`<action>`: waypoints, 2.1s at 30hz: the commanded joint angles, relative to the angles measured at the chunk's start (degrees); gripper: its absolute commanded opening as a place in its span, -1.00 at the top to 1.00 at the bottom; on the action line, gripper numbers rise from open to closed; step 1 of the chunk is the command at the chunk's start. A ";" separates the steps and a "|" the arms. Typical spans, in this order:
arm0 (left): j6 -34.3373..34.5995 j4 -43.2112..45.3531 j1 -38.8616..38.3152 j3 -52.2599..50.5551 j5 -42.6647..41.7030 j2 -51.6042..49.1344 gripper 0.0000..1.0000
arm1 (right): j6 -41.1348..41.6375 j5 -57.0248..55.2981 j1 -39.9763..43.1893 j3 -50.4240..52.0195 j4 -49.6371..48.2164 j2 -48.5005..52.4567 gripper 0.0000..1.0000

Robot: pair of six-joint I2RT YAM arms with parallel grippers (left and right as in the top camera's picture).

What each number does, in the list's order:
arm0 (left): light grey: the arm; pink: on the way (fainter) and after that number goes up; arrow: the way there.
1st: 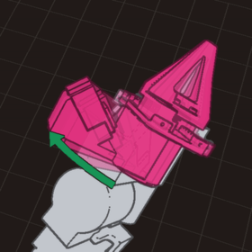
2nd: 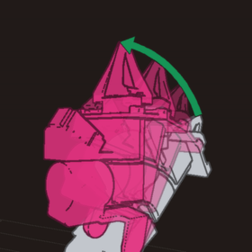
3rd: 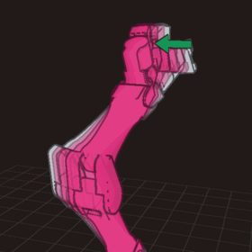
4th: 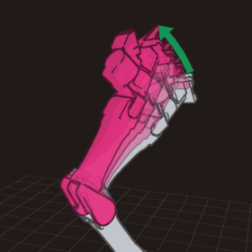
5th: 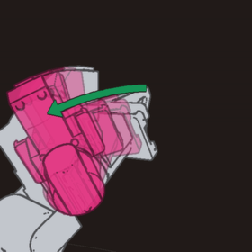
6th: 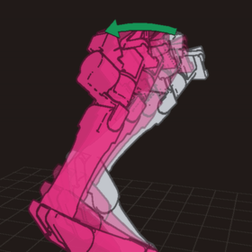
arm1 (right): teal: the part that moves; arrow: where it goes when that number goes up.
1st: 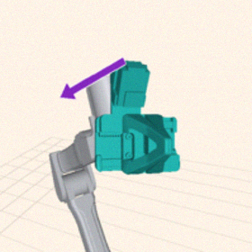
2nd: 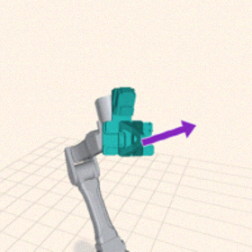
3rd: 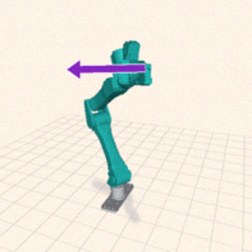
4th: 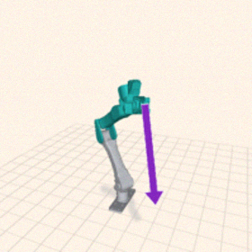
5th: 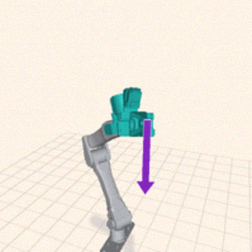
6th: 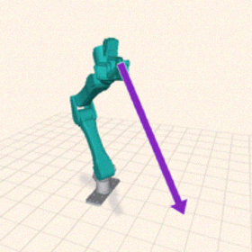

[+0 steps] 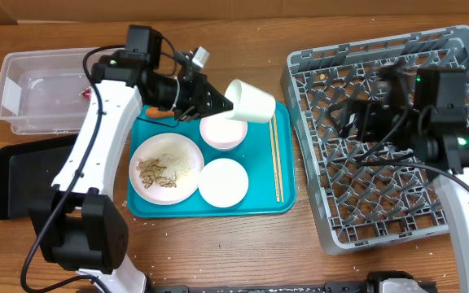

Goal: Sort waste into correct bins and load items into the dishwasher
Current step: 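Lift the white cup with the left gripper toward the right gripper, then grasp the white cup with the right gripper and release the left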

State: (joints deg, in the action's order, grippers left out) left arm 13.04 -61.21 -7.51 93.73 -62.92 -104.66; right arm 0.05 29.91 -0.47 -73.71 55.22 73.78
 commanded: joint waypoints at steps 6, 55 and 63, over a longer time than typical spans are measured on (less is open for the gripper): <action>-2.56 0.26 -2.58 0.83 -19.19 -0.09 0.91 | -30.71 44.37 -0.35 -0.55 -0.79 5.68 -1.00; 2.45 3.43 -9.57 0.83 -17.66 -0.09 0.92 | -31.54 44.24 -6.27 -0.55 -9.07 6.67 -0.67; 2.45 3.43 -9.79 0.83 -17.64 -0.09 0.92 | -31.54 43.21 -6.27 -0.55 -9.05 6.67 -0.57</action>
State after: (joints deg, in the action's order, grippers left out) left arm 14.85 -58.04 -16.91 93.73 -80.51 -104.66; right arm -31.48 72.62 -6.42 -73.71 46.15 80.42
